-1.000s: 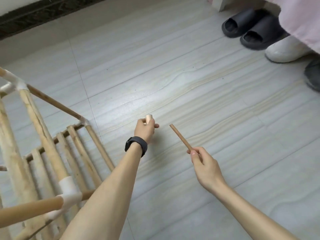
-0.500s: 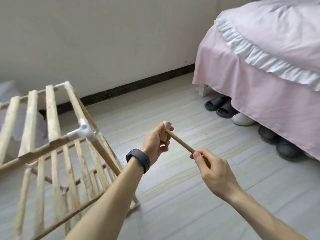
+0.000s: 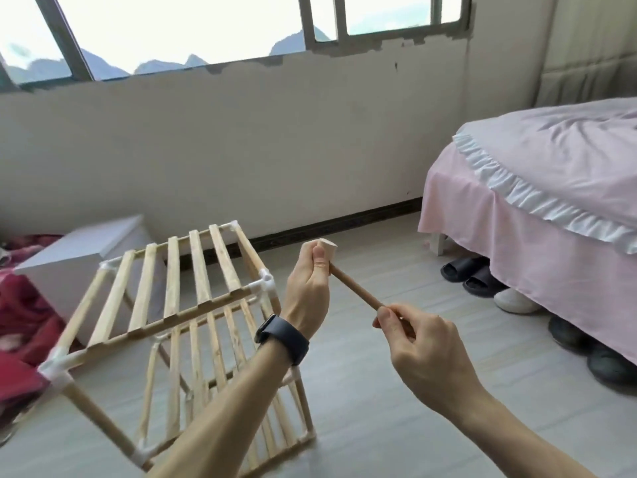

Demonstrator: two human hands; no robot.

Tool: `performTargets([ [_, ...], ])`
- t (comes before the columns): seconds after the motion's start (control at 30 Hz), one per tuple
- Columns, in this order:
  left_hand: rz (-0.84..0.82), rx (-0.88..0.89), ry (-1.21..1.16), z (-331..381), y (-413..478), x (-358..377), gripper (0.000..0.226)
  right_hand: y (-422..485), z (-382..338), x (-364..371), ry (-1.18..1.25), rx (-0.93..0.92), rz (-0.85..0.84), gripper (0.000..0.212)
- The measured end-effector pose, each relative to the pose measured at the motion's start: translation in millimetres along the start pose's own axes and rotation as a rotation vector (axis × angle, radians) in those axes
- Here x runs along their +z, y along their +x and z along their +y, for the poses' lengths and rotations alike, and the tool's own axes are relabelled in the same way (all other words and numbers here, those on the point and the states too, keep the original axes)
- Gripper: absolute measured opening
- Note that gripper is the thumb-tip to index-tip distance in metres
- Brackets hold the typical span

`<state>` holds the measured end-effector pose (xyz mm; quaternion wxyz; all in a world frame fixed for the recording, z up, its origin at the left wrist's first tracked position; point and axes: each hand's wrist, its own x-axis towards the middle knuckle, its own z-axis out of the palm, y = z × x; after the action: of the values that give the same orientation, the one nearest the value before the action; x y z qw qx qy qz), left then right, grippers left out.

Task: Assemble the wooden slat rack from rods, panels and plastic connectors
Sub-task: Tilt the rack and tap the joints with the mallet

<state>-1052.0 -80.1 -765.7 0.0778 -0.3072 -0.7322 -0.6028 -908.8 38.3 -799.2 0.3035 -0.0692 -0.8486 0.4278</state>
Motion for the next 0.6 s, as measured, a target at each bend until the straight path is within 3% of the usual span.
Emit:
performTargets([
  [0.13,-0.024,0.035,0.144,9.1,-5.9,-31.9,0.032,6.5,-4.7,6.6,0.285,0.122,-0.13,0.026],
  [0.2,-0.077,0.019,0.276,4.6,-13.5,-47.4,0.02,16.9,-0.1,6.3,0.507,0.281,-0.213,0.011],
  [0.33,-0.067,-0.215,0.237,-20.3,-36.8,-60.0,0.013,30.0,20.3,12.5,0.906,0.601,-0.306,0.029],
  [0.43,-0.069,-0.469,0.14,-57.9,-51.5,-55.4,0.022,29.3,44.1,28.2,1.186,0.787,-0.267,0.033],
  [0.5,-0.127,-0.583,0.177,-84.7,-61.8,-45.4,0.029,25.6,64.2,46.0,1.153,0.831,-0.273,0.032],
  [0.6,-0.27,-0.591,0.502,-129.3,-77.4,-28.0,0.033,19.0,101.1,78.4,0.848,0.797,-0.252,0.042],
])
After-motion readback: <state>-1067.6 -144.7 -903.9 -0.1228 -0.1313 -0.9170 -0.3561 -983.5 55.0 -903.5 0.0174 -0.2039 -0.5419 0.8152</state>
